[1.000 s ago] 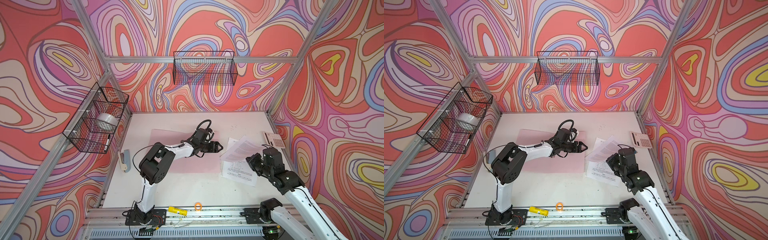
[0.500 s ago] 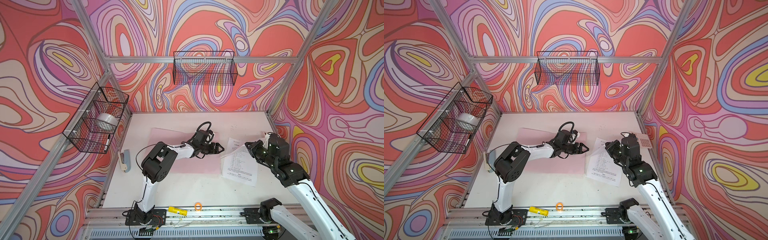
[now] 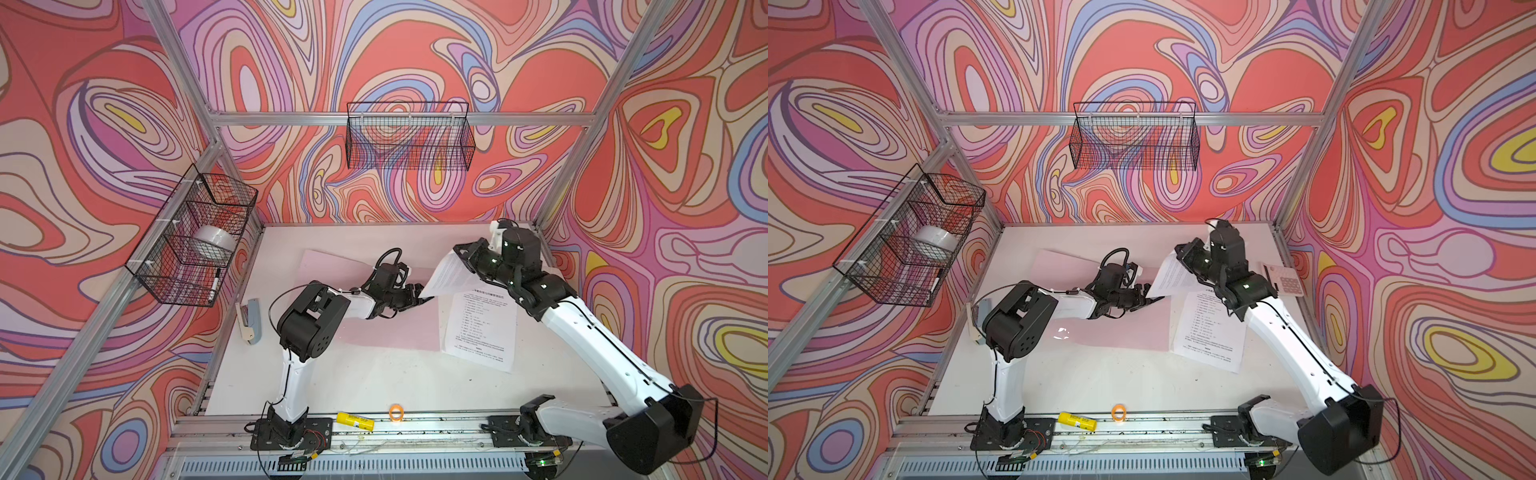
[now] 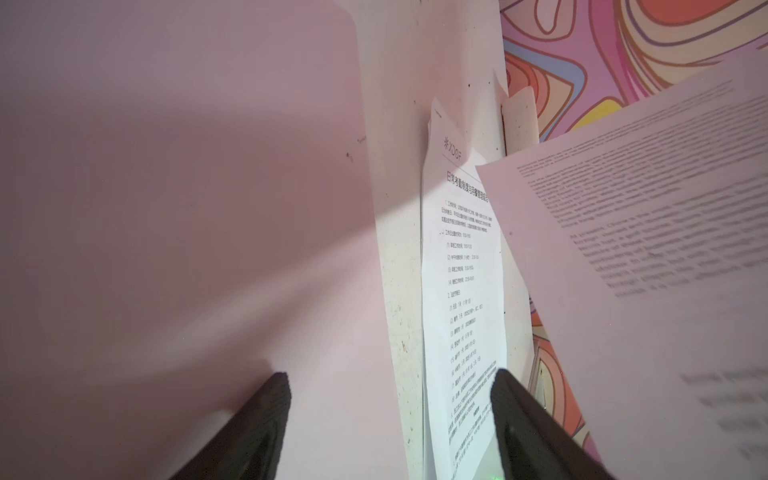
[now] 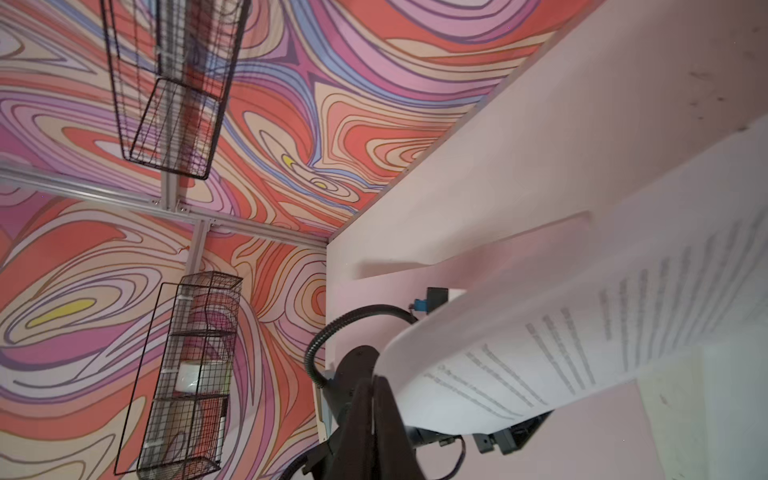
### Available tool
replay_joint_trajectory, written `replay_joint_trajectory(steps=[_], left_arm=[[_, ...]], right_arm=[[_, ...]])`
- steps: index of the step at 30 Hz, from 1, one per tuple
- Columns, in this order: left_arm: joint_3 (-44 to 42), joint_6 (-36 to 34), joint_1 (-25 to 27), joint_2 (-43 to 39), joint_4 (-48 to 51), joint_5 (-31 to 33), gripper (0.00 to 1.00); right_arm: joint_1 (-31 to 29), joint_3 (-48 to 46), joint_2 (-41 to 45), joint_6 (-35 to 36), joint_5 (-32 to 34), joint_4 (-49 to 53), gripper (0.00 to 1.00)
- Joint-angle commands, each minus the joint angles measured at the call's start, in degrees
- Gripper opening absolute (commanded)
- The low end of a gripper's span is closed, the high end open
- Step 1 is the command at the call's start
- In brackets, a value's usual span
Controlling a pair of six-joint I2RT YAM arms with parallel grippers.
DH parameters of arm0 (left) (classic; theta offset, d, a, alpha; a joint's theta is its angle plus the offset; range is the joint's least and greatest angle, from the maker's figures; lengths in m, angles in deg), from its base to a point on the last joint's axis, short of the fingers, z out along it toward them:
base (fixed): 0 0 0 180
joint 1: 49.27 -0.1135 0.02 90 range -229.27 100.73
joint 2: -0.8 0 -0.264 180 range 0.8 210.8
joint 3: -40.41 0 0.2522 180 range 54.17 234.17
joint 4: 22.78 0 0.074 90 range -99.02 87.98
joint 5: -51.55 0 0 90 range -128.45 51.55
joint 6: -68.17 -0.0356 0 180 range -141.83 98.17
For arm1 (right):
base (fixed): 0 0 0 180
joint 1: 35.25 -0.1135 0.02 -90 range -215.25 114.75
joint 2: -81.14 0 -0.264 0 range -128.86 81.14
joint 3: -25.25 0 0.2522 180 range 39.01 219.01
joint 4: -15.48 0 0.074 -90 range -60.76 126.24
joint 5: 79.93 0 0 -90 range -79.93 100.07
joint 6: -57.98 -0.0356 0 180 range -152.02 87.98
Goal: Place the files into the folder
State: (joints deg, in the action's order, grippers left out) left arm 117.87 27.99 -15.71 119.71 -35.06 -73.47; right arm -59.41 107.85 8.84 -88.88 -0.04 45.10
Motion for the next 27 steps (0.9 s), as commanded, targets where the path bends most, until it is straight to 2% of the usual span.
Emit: replay_joint_trajectory(steps=[1,5,11,16,19,27], left_arm=[[-2.2,5.4,-1.7,0.6,-7.8,-1.2,0.76],[-3.1,5.7,-3.0,0.7,-8.4,-0.8,0.76],[-3.7,2.9,-3.8,-1.9,-4.2,1.0,0.76],[-4.5,3.4,-7.0,-3.5,-4.1,1.0,0.76],[-3.5,2.3,-7.7,-5.0,-1.9,1.4,0.76],[-2.5,0.6,-10.3,-11.1,6.0,4.4,0.77]], right_arm=[[-4.5,4.1,-1.8,3.1,1.5,-3.1,0.00],[-7.4,3.7,0.9,3.3,4.4,-3.1,0.00],[-8.0,-7.9,13.6,-1.1,7.6,-0.6,0.00],[-8.1,-15.6,23.9,-3.8,10.9,7.6,0.00],[-8.1,-21.9,26.0,-5.8,10.4,8.2,0.00],[-8.1,-37.4,23.8,-11.1,6.1,2.3,0.00]])
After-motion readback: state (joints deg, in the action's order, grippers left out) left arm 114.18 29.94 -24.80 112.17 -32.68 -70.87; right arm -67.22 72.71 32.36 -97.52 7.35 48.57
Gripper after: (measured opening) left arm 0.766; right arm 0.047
